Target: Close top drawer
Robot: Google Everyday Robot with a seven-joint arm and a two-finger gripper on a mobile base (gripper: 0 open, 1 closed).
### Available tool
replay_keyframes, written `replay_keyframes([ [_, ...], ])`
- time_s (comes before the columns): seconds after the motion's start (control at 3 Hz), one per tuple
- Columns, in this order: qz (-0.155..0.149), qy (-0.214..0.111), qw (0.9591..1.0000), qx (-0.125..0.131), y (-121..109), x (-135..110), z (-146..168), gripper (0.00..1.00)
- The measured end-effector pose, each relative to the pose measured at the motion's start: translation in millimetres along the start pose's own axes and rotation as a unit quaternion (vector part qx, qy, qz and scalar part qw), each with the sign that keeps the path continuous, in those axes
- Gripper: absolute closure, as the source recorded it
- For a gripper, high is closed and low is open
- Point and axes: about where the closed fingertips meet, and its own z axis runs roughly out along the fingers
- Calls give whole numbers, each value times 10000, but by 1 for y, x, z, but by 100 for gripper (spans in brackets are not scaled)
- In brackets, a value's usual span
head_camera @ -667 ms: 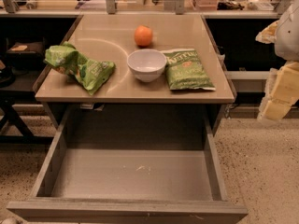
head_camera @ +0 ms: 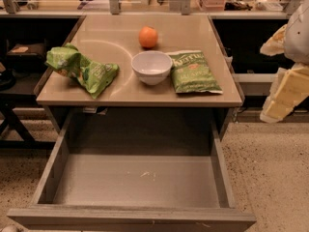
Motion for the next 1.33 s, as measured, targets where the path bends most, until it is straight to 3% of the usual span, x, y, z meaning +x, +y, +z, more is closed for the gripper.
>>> replay_keyframes([
  [1.0, 0, 0, 10000, 1, 0, 0, 0, 88],
  [1.33, 0, 0, 10000, 1, 0, 0, 0, 100],
])
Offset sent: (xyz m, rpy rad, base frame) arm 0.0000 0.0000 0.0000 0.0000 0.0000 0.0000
